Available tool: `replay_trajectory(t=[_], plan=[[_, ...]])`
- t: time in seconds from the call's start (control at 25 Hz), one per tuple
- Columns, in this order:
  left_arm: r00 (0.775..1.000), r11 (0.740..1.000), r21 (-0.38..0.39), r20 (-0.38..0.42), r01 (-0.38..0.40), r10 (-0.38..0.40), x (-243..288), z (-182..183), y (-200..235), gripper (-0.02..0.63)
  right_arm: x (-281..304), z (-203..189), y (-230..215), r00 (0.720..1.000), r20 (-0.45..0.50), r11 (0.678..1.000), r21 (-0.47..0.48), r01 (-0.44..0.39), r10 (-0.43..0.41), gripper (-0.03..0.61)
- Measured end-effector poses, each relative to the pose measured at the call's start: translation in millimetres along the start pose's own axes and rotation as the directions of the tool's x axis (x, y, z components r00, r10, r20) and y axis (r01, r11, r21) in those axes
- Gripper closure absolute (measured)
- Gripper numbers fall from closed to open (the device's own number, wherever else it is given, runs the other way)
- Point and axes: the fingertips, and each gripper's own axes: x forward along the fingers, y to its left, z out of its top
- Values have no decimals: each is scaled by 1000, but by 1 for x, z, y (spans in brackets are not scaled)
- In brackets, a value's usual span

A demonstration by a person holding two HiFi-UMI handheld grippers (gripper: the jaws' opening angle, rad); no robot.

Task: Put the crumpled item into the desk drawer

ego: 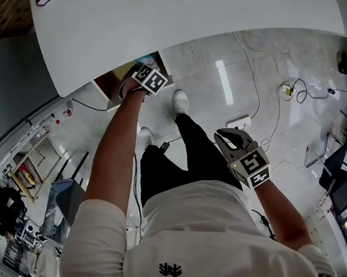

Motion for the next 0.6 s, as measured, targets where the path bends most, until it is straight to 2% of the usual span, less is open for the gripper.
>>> replay_trajectory(t=[0.32,0.6], plan=[[1000,1000,-6,25,17,-17,-15,1,-5,584,2,11,0,1000,9,1000,-27,-8,8,522],[995,999,-14,93,30,-29,-54,-13,-16,583,2,21,26,999,33,997,-69,-27,30,522]])
